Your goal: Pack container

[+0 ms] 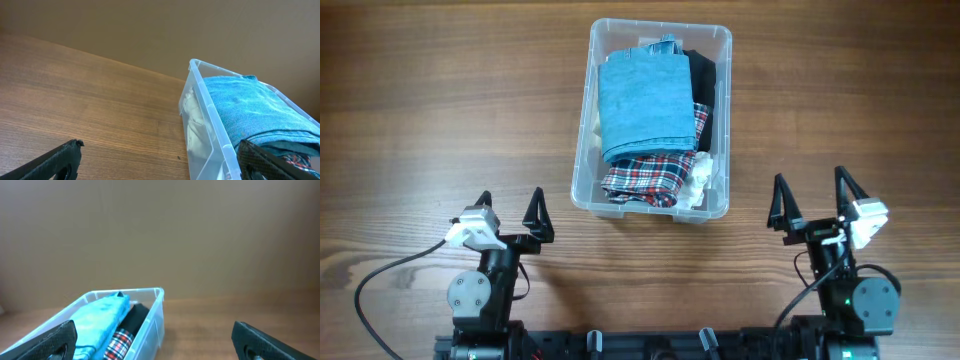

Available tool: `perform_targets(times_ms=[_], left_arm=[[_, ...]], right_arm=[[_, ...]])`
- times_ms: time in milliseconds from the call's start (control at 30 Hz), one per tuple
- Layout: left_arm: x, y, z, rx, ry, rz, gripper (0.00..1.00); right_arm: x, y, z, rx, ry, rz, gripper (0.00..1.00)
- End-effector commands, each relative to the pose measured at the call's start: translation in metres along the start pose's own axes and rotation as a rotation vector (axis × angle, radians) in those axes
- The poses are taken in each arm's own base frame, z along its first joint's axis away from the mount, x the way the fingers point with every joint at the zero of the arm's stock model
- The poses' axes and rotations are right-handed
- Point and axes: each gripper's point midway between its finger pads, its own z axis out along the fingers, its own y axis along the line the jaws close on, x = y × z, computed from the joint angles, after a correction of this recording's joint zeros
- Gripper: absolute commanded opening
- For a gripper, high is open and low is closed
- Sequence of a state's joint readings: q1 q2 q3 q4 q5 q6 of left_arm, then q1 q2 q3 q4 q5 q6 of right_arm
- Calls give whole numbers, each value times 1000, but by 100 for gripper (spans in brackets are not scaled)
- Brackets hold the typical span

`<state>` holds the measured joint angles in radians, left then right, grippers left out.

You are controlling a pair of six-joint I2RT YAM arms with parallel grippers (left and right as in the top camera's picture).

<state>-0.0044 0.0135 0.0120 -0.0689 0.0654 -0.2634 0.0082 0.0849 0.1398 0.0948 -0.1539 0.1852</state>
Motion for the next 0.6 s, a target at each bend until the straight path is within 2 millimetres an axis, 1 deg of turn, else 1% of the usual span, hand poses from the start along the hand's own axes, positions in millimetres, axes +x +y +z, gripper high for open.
perform_targets(times_ms=[0, 33, 100, 233, 367, 467, 567], left_arm=[[0, 4, 0, -19, -7, 21, 100], [0, 4, 0, -19, -8, 21, 100], [0, 4, 0, -19, -7, 21, 100], [0, 4, 0, -19, -8, 21, 100], [0, 4, 0, -19, -8, 21, 100], [0, 4, 0, -19, -7, 21, 100], [0, 4, 0, -19, -8, 21, 100]], right_arm=[[11, 17, -5, -110, -30, -85, 100], [13, 20, -6, -130, -38, -102, 100], [15, 20, -5, -133, -41, -110, 100], [23, 17, -4, -124, -29, -142, 100], [36, 15, -4, -119, 2, -170, 100], [39, 14, -4, -117, 15, -187, 100], [52, 12, -4, -115, 65, -226, 100]])
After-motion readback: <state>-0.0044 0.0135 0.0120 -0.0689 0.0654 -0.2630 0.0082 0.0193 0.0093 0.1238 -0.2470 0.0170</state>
